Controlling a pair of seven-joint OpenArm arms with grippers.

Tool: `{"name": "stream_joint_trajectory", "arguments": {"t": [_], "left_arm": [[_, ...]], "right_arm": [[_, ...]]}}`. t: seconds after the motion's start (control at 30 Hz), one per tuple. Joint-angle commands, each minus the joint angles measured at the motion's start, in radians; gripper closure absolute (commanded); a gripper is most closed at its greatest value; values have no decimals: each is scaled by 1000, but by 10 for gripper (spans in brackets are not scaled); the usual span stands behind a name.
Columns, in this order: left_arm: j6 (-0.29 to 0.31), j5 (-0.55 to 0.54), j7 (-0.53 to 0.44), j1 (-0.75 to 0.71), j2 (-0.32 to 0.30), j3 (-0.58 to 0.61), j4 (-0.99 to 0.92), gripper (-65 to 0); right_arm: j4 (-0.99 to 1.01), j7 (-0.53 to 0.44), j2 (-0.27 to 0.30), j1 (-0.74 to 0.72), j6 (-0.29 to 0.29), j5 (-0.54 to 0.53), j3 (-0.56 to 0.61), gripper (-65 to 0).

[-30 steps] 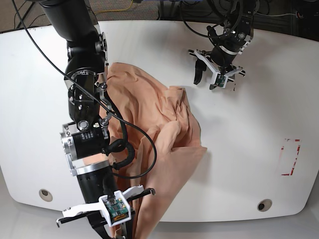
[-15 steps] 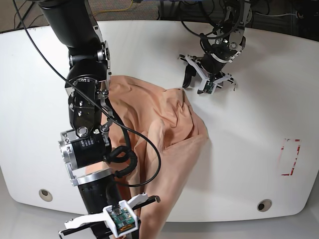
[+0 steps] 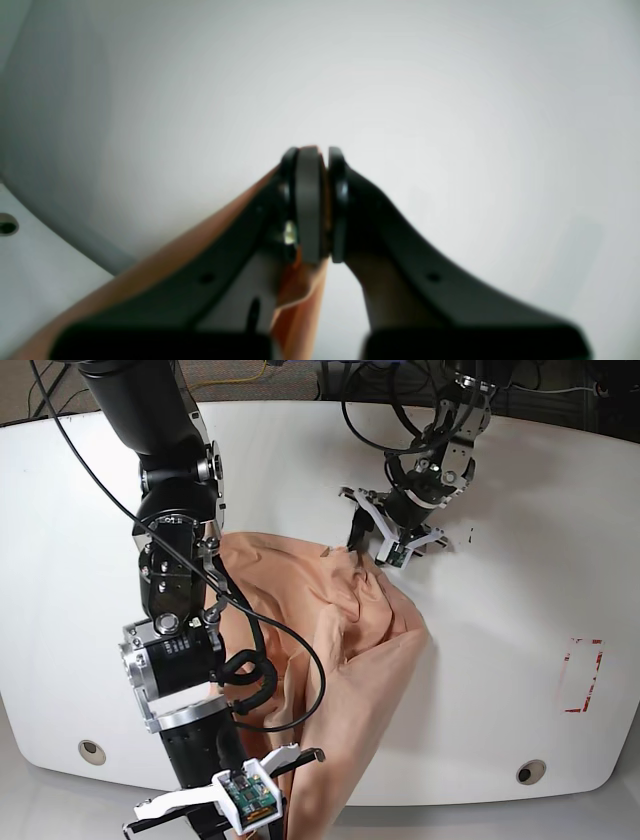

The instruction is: Layout the t-shirt on the table in an organized manner, then fold the t-shirt properly

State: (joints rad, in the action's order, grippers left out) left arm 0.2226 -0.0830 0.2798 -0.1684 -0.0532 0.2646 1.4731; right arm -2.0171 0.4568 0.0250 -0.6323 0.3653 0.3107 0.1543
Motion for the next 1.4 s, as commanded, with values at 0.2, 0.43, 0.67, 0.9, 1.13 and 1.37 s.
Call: {"name": "stream_joint_trajectory", "arguments": {"t": [0.2, 0.43, 0.67, 0.9, 1.13, 1.37], "left_arm": [[5, -4, 5, 62, 39, 25, -58, -293], [5, -4, 5, 112, 65, 26, -136, -289], [19, -4, 5, 158, 86, 29, -228, -207], [93, -4, 9, 185, 88, 29, -276, 0], [93, 1, 8, 142, 80, 25, -185, 0], [93, -2, 11, 62, -4, 23, 18, 0]], "right_arm": [[-17, -26, -4, -30, -16, 2, -3, 0], [-17, -26, -4, -27, -16, 2, -3, 0], [-17, -26, -4, -25, -16, 2, -3, 0], [-17, -26, -4, -25, -16, 2, -3, 0], [-15, -26, -4, -21, -16, 2, -3, 0], [-15, -26, -1, -19, -16, 2, -6, 0]]}}
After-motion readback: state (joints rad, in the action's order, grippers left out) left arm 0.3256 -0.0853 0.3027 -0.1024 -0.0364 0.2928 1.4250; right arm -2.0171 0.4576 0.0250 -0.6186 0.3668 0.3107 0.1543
